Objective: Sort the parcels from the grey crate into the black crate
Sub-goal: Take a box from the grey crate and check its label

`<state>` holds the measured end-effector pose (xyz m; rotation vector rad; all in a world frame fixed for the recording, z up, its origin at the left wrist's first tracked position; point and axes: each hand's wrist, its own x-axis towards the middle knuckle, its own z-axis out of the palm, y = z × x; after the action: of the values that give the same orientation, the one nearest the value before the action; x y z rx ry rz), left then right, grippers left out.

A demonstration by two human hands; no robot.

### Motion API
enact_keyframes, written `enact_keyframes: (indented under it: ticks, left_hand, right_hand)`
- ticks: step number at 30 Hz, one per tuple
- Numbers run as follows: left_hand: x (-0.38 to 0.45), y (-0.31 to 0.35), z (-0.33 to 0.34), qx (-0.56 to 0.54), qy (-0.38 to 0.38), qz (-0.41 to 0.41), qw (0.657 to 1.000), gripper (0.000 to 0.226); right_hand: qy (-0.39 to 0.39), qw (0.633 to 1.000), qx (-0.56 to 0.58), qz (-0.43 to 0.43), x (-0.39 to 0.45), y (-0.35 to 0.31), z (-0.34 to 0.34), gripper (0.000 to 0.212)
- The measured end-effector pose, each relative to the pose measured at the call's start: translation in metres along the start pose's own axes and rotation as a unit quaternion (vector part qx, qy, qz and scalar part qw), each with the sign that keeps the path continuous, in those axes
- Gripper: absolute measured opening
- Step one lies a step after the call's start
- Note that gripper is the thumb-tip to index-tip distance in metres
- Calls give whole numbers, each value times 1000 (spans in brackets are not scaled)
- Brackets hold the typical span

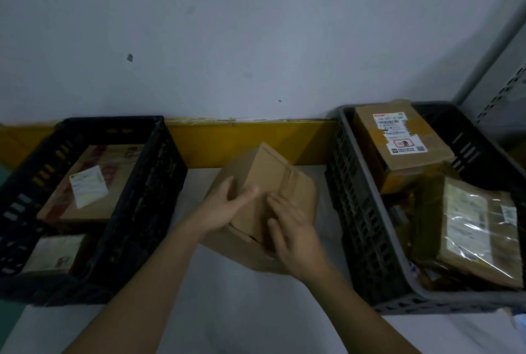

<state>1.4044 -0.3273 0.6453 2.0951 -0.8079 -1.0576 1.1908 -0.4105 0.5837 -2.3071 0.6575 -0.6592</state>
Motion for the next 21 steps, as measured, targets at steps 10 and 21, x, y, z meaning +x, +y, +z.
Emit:
enact_keyframes:
  ticks: [10,21]
  left_hand:
    - [5,-35,-18,-73,45,14,996,71]
    - [16,-63,7,-63,61,-60,994,48]
  right_hand:
    - [-104,944,85,301,4,38,-15,83]
    - [-98,952,48,287,28,48,-22,74]
